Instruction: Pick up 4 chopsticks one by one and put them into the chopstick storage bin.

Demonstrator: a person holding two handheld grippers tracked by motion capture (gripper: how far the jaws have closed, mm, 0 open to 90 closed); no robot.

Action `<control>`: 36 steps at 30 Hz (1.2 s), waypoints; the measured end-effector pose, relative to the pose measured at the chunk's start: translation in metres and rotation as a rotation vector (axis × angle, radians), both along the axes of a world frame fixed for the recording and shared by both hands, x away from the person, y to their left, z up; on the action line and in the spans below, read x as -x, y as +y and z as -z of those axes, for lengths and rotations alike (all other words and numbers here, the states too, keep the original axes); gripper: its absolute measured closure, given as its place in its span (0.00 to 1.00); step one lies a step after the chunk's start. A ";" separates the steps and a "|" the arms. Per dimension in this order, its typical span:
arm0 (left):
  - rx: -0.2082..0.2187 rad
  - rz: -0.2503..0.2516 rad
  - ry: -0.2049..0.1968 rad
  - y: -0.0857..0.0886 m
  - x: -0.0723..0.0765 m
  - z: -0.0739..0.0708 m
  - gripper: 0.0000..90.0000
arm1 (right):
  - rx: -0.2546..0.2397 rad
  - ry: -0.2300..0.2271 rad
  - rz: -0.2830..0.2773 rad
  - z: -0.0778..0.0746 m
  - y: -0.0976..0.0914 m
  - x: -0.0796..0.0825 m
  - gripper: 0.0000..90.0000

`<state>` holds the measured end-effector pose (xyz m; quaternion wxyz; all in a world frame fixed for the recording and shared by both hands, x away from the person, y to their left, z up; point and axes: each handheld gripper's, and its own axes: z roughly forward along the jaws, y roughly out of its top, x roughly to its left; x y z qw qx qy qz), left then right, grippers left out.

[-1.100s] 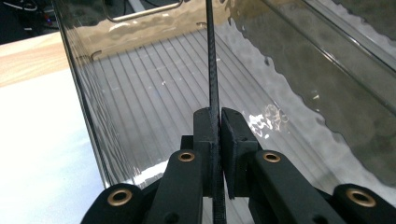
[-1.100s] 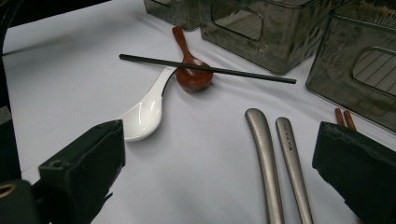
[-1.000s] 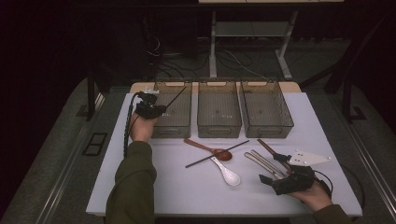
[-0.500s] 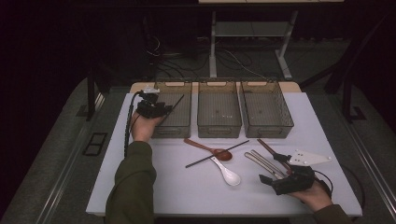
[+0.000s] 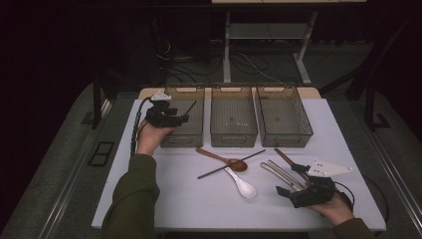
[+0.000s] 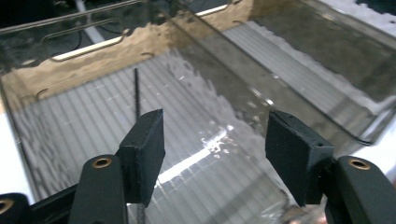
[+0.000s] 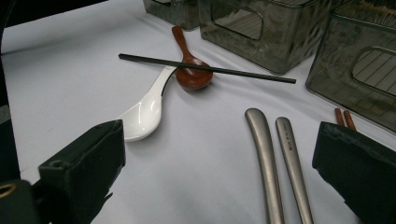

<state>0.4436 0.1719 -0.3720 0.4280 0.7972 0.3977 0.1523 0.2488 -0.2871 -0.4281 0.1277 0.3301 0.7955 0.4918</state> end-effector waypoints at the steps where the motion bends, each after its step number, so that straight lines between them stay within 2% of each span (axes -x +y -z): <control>1: 0.011 0.008 -0.003 -0.001 0.002 -0.001 0.40 | 0.001 -0.001 0.000 0.000 0.000 0.000 0.03; 12: 0.002 0.111 -0.064 -0.017 0.027 -0.022 0.32 | -0.002 -0.001 0.002 0.000 0.000 0.000 0.03; 15: 0.006 0.136 -0.082 -0.021 0.035 -0.025 0.31 | -0.005 0.006 0.008 0.000 -0.002 -0.001 0.03; 17: 0.022 0.154 -0.086 -0.024 0.039 -0.026 0.31 | -0.010 0.015 0.011 0.001 -0.003 -0.002 0.03; 22: 0.012 0.211 -0.104 -0.035 0.052 -0.027 0.29 | -0.016 0.021 0.004 0.003 -0.005 -0.004 0.03; 26: 0.035 0.251 -0.099 -0.046 0.061 -0.024 0.27 | -0.016 0.034 -0.007 0.004 -0.008 -0.006 0.03; 32: 0.037 0.287 -0.102 -0.059 0.074 -0.013 0.25 | -0.004 0.052 -0.027 0.004 -0.006 -0.011 0.03; 36: 0.042 0.300 -0.104 -0.065 0.082 -0.003 0.22 | -0.011 0.031 -0.034 0.000 -0.008 -0.014 0.03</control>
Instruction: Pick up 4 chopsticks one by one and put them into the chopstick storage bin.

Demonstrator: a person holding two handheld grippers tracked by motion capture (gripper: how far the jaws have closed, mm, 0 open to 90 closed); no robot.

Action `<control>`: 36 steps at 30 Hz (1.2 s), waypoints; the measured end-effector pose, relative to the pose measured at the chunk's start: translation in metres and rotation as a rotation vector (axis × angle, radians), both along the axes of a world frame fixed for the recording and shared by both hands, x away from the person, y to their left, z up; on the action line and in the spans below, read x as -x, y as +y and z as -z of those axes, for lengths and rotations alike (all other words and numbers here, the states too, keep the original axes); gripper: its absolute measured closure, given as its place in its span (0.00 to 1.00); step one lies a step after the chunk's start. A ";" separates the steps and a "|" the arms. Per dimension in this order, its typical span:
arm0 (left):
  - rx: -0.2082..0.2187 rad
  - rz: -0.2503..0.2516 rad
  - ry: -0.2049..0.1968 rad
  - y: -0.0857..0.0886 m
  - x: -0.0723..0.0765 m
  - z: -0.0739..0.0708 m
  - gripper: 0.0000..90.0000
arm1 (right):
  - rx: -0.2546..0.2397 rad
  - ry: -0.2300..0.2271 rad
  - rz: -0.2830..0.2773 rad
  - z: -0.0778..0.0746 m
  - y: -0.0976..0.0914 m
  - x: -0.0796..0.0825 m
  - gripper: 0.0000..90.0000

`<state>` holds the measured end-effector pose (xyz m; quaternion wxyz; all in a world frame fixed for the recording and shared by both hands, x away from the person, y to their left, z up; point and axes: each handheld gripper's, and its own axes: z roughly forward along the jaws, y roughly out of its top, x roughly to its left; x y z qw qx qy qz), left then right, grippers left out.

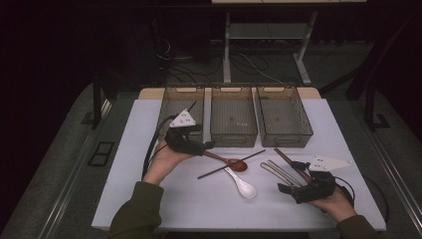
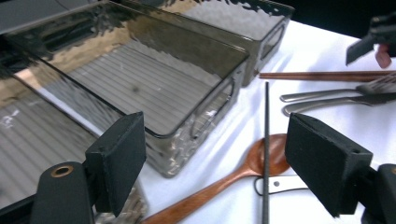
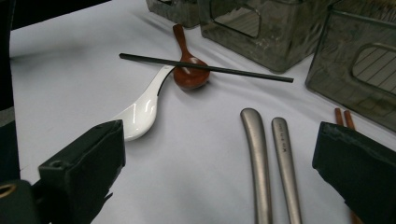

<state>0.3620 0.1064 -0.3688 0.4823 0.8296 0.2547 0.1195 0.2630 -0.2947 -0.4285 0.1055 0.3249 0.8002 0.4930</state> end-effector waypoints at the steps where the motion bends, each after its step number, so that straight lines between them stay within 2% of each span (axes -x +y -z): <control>1: -0.001 0.002 -0.005 -0.001 0.002 0.002 0.22 | 0.001 -0.004 -0.001 0.000 0.000 0.000 0.03; 5: -0.003 0.007 -0.016 -0.003 0.008 0.008 0.21 | 0.016 -0.002 0.003 0.000 0.001 0.000 0.03; 8: 0.010 0.002 -0.021 -0.003 0.011 0.011 0.19 | 0.026 -0.002 0.004 0.001 0.002 0.002 0.03; 19: 0.031 0.008 -0.025 0.003 0.024 0.023 0.16 | 0.017 0.002 0.020 0.003 0.001 0.005 0.03; 24: 0.020 0.029 -0.014 0.000 0.029 0.030 0.16 | 0.015 0.003 0.024 0.003 0.001 0.006 0.03; 28: 0.016 0.046 0.011 -0.004 0.030 0.036 0.17 | 0.012 0.004 0.025 0.003 0.000 0.006 0.03; 36: -0.003 0.079 0.040 -0.011 0.030 0.045 0.24 | 0.013 0.004 0.026 0.004 0.001 0.006 0.03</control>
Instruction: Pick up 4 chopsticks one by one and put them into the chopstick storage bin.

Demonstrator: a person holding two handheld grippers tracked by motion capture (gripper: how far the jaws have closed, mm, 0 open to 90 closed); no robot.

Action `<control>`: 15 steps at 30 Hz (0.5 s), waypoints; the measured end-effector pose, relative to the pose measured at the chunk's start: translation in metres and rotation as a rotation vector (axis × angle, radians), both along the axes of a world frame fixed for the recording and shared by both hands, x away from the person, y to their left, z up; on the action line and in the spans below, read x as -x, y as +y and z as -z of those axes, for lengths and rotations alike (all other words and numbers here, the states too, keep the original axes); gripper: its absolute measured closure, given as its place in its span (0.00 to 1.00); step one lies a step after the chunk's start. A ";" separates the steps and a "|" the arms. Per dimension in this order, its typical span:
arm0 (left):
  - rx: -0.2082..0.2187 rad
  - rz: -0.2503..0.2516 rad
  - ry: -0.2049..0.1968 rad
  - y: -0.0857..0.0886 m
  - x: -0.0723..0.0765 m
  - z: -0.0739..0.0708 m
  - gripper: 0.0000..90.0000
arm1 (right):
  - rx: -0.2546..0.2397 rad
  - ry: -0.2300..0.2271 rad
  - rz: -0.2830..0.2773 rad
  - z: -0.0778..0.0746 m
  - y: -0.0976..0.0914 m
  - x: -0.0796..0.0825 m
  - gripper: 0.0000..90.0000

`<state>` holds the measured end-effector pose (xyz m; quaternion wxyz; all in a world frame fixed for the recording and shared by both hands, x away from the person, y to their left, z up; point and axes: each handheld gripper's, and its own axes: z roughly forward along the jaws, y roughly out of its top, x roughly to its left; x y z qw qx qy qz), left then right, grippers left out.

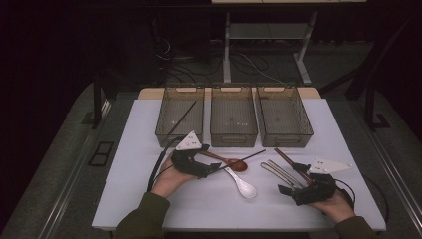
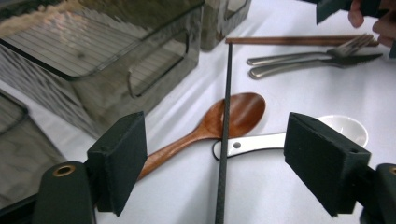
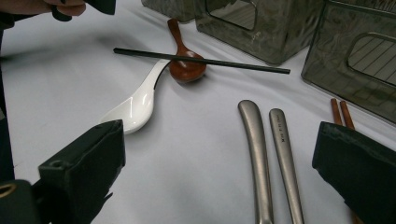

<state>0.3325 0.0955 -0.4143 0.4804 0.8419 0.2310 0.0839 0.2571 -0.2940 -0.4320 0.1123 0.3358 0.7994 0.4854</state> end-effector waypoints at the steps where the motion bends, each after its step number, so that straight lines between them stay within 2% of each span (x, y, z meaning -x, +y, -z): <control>1: -0.007 0.006 0.001 -0.001 0.000 0.002 0.25 | 0.001 0.000 0.001 0.000 0.000 0.000 0.03; 3: -0.036 0.016 -0.003 -0.005 0.001 0.005 0.29 | 0.002 0.000 0.001 0.000 0.000 0.000 0.03; 6: -0.057 0.024 -0.009 -0.010 0.001 0.008 0.36 | 0.003 0.000 0.001 0.000 0.000 0.000 0.03; 9: -0.062 0.032 -0.005 -0.014 0.000 0.012 0.44 | 0.003 0.001 0.001 0.000 0.000 0.000 0.03; 15: -0.118 0.077 0.029 -0.022 -0.002 0.024 0.57 | 0.006 0.002 0.000 0.001 0.001 0.000 0.03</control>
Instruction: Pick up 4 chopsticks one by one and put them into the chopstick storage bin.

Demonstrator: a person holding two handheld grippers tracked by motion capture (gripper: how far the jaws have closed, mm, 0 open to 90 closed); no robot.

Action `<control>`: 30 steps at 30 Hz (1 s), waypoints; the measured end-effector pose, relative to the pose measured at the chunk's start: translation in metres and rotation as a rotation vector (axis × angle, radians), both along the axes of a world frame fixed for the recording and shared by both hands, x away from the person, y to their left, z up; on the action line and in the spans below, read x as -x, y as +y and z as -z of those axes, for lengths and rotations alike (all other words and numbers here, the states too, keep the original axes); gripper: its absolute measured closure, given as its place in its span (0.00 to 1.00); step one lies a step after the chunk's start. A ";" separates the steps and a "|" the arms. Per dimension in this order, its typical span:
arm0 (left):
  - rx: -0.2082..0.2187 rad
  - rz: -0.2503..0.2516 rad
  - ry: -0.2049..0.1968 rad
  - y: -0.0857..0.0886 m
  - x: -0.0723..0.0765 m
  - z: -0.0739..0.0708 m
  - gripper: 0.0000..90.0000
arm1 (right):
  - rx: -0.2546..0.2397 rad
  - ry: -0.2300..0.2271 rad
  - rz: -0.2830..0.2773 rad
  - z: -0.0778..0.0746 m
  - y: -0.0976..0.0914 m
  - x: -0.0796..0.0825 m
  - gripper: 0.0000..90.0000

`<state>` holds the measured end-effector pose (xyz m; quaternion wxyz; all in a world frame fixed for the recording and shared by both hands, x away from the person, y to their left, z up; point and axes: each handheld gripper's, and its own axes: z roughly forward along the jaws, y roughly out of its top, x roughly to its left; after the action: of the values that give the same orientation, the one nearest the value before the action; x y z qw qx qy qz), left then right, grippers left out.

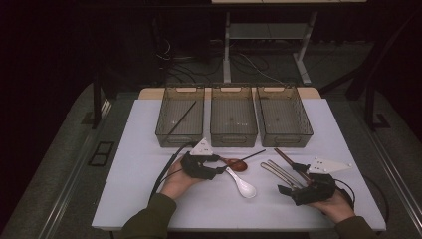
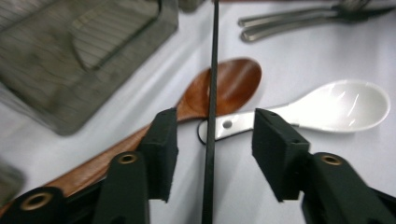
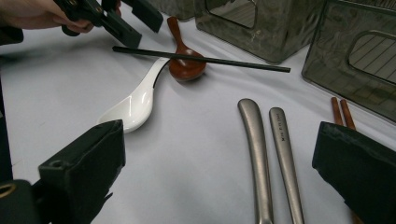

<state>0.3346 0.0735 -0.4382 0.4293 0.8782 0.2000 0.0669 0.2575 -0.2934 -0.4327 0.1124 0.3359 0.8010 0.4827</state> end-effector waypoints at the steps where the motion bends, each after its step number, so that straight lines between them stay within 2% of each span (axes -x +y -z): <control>1: -0.011 0.004 0.001 -0.001 -0.001 0.002 0.60 | 0.000 0.000 0.000 0.000 0.000 0.000 0.03; 6: -0.053 0.010 -0.003 -0.007 -0.001 0.008 0.68 | 0.000 -0.001 0.000 0.000 0.000 0.000 0.03; 13: -0.093 0.009 -0.010 -0.012 0.000 0.013 0.72 | 0.002 -0.004 -0.003 0.000 0.000 0.001 0.03; 30: -0.087 0.007 -0.008 -0.011 -0.001 0.014 0.83 | 0.004 -0.003 -0.004 0.000 0.001 0.001 0.03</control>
<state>0.3357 0.0629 -0.4523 0.3919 0.8963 0.1922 0.0777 0.2567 -0.2929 -0.4326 0.1133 0.3335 0.8023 0.4819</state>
